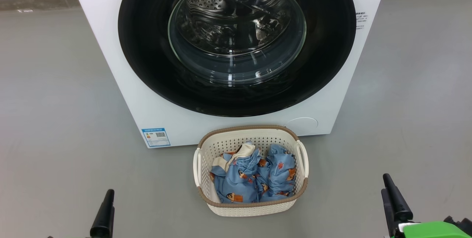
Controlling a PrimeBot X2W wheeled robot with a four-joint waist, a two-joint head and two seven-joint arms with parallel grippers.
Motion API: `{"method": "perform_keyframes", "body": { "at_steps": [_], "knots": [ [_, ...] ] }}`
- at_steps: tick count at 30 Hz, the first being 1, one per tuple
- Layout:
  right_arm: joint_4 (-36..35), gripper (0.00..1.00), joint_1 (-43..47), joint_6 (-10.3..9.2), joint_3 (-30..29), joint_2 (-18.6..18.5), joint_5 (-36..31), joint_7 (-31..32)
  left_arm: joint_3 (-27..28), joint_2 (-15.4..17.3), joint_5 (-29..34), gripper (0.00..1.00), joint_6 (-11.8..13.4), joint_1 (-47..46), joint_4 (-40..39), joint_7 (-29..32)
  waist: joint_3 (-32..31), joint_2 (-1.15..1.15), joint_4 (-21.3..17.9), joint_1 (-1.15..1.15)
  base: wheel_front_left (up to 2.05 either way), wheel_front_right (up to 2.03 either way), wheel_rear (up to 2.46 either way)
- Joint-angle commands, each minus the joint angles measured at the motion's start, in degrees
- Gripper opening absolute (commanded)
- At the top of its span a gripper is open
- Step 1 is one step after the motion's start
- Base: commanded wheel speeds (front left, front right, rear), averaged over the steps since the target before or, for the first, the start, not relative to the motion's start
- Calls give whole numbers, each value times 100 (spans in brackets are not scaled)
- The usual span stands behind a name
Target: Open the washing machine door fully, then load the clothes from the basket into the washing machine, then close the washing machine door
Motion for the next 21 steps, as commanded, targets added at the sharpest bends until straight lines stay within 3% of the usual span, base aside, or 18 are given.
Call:
{"method": "perform_keyframes", "body": {
  "at_steps": [1, 21],
  "knots": [
    [-119, 100, -291, 2, 96, -73, -136, -83, 44, 121, 200, 100, -9, -165, -210, -71, 2, 0, 5, -1, 0, 0, 0],
    [-115, 100, -449, 3, 433, -247, -1757, -419, -80, 185, 1873, 100, -13, -172, -418, -409, 38, 0, 50, -1, 0, 0, 0]
  ]
}}
